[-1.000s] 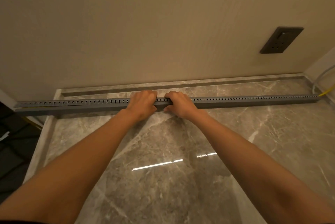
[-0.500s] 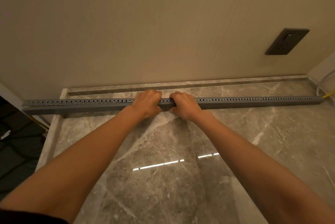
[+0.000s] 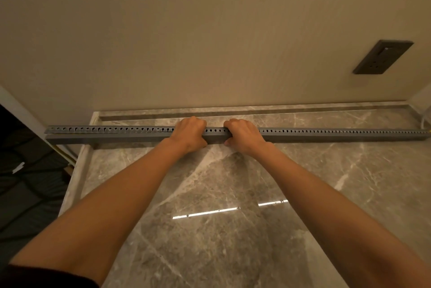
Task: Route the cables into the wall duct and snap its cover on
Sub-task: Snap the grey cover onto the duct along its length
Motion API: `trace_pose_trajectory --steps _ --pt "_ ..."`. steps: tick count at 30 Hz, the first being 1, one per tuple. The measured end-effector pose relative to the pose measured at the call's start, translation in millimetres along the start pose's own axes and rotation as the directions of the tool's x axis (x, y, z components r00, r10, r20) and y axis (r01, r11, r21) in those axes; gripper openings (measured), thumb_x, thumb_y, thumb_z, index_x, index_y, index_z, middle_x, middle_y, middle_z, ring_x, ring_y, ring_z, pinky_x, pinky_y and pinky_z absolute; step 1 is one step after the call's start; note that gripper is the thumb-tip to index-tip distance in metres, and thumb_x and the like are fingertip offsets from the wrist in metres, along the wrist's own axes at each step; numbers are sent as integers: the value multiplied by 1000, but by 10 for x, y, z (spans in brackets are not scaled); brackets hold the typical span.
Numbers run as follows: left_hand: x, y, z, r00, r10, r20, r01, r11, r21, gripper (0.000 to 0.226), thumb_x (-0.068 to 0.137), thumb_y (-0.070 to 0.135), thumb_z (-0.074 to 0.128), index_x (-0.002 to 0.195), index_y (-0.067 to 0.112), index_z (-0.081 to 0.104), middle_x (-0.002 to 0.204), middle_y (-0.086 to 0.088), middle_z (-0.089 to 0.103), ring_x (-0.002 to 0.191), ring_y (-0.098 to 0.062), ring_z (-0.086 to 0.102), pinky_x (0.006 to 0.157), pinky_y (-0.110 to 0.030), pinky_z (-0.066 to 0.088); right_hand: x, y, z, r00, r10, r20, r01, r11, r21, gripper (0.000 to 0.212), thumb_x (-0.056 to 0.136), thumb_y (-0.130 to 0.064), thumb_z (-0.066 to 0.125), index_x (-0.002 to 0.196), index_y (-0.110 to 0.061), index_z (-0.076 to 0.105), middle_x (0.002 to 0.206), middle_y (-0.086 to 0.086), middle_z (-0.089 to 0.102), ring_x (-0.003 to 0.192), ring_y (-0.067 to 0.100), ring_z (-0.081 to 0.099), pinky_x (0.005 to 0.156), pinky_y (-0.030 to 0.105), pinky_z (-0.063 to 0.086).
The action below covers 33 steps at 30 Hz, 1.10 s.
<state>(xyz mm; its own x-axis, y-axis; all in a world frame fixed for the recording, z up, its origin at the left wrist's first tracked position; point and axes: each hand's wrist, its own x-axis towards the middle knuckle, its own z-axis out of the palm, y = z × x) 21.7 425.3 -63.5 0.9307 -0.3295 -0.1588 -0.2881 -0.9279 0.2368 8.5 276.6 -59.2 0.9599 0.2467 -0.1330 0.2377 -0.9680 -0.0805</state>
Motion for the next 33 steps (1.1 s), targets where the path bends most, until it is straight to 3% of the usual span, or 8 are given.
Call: trace_pose_trajectory --steps 5,17,25,33 --pt "-41 -182 -79 998 -48 27 52 984 -169 28 76 25 72 95 6 63 101 -15 64 84 -29 57 64 -32 40 48 -166 7 1000 20 -7 -20 1000 24 24 83 -15 56 105 -5 56 108 15 63 98 33 58 83 38 42" --pt "-303 -689 -181 992 -125 -31 122 988 -91 29 80 25 71 102 6 64 108 -14 66 100 -32 61 78 -37 48 237 -779 15 998 -40 51 28 975 222 29 83 -16 64 108 -2 56 111 19 64 103 36 58 86 40 44" --pt "-307 -635 -124 987 -122 -106 118 992 -37 22 80 15 68 98 3 66 102 -18 68 96 -34 61 77 -38 47 250 -720 63 994 -107 19 101 976 194 27 84 -18 62 106 -3 59 108 19 65 101 35 58 81 37 43" --pt "-308 -475 -183 982 -185 -40 184 983 -21 27 81 14 68 104 4 60 111 -17 63 102 -34 58 79 -39 47 214 -627 26 992 -124 14 119 974 195 27 84 -16 60 107 -2 56 113 19 63 104 37 58 82 39 45"
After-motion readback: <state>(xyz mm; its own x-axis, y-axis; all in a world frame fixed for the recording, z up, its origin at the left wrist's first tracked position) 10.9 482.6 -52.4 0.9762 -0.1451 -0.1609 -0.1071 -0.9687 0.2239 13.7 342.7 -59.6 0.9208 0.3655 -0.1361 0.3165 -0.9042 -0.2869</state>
